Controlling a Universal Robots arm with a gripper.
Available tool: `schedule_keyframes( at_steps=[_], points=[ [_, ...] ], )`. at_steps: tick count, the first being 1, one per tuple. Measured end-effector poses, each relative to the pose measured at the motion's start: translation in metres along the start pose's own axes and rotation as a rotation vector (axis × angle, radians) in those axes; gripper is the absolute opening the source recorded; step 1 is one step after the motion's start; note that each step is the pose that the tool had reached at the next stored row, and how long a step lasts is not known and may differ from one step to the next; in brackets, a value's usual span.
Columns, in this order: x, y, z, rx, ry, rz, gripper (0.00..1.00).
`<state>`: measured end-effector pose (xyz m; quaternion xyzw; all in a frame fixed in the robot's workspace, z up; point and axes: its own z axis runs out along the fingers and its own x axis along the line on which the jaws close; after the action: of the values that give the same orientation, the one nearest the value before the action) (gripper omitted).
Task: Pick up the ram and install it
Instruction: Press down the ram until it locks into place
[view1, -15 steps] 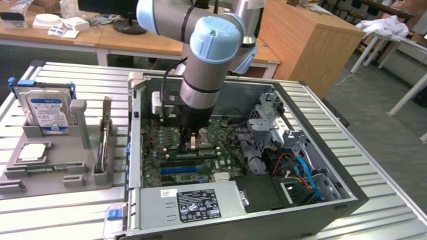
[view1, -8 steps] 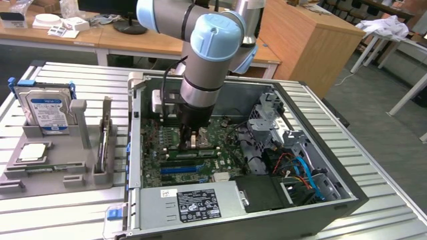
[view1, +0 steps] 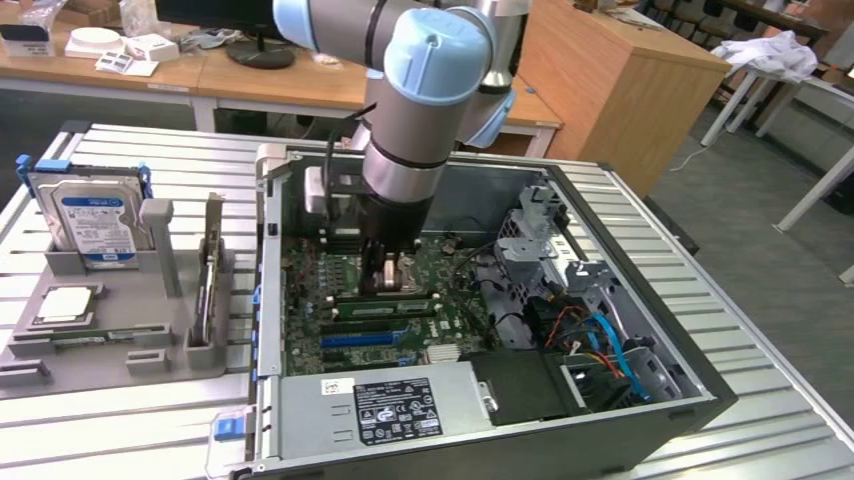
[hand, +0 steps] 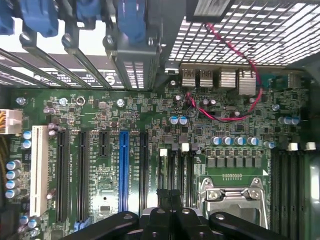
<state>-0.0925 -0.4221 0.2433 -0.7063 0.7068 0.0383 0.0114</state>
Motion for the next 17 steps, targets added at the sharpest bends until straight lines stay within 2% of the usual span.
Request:
schedule_keyframes(
  at_steps=[17],
  points=[
    [-0.003,0.0013,-0.0358,-0.0005,0.0000,0.000,0.11]
  ],
)
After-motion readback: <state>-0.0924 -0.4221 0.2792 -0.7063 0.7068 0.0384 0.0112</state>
